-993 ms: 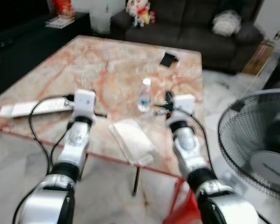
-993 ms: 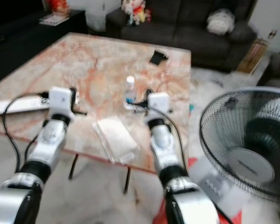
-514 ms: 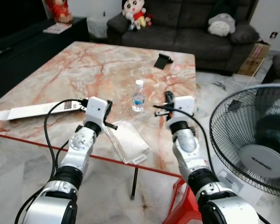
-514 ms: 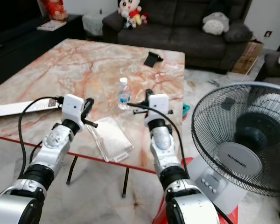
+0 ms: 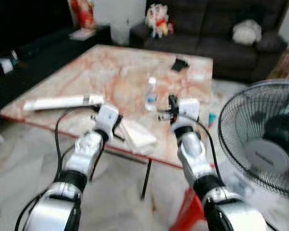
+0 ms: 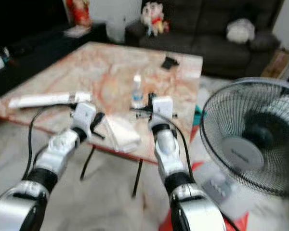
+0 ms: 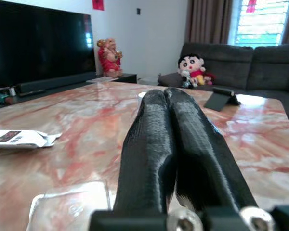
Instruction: Picking trash to rubbish bin
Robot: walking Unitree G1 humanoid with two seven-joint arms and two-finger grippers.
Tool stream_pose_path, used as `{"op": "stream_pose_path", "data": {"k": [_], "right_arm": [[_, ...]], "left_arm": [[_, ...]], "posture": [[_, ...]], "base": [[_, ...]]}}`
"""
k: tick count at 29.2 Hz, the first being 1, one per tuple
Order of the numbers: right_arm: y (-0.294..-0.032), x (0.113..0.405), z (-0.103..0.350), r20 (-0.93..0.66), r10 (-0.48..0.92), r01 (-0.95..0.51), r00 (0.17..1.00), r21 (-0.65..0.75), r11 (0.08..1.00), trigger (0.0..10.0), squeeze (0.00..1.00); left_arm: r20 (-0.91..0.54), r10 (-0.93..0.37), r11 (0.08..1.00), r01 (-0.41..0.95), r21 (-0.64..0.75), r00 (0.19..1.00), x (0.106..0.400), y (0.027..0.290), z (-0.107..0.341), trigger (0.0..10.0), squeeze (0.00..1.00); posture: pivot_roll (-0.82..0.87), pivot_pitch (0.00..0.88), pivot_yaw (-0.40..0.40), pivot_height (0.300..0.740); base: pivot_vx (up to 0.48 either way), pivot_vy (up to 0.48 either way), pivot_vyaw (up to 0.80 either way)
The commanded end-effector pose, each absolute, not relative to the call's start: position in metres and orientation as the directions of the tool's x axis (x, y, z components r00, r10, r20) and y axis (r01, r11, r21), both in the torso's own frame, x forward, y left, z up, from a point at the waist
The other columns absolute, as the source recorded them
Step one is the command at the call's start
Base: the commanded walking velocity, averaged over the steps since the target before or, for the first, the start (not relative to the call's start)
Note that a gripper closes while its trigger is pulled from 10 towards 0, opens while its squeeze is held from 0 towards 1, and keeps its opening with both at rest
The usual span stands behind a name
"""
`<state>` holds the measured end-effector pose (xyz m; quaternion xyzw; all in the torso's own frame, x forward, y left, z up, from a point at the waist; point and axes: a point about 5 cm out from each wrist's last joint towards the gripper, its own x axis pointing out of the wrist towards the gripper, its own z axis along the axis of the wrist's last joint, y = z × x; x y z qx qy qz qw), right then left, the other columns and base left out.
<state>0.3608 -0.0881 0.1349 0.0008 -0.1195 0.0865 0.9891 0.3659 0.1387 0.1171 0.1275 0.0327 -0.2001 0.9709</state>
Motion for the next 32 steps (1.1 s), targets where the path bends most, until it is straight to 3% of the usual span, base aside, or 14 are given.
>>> {"op": "stream_pose_path", "data": {"k": [1,13,32], "right_arm": [[-0.090,0.362,0.139,0.252,0.161,-0.161,0.954,-0.019,0.987,10.0,0.00],[-0.090,0.362,0.140,0.256,0.159,-0.161,0.953,-0.015,0.987,10.0,0.00],[-0.084,0.351,0.128,0.245,0.145,-0.153,0.959,0.015,0.988,10.0,0.00]], "left_arm": [[-0.098,-0.394,0.884,0.406,0.233,0.914,0.371,0.132,0.126,10.0,0.00],[-0.141,-0.379,0.906,0.398,0.145,0.914,0.383,0.127,0.131,10.0,0.00],[-0.232,-0.394,0.888,0.433,0.153,0.889,0.387,0.112,0.128,10.0,0.00]], "posture": [[0.06,0.028,0.001,0.740],[0.05,0.056,0.005,0.740],[0.05,0.121,0.043,0.740]], "base": [[0.000,0.000,0.00],[0.000,0.000,0.00],[0.000,0.000,0.00]]}}
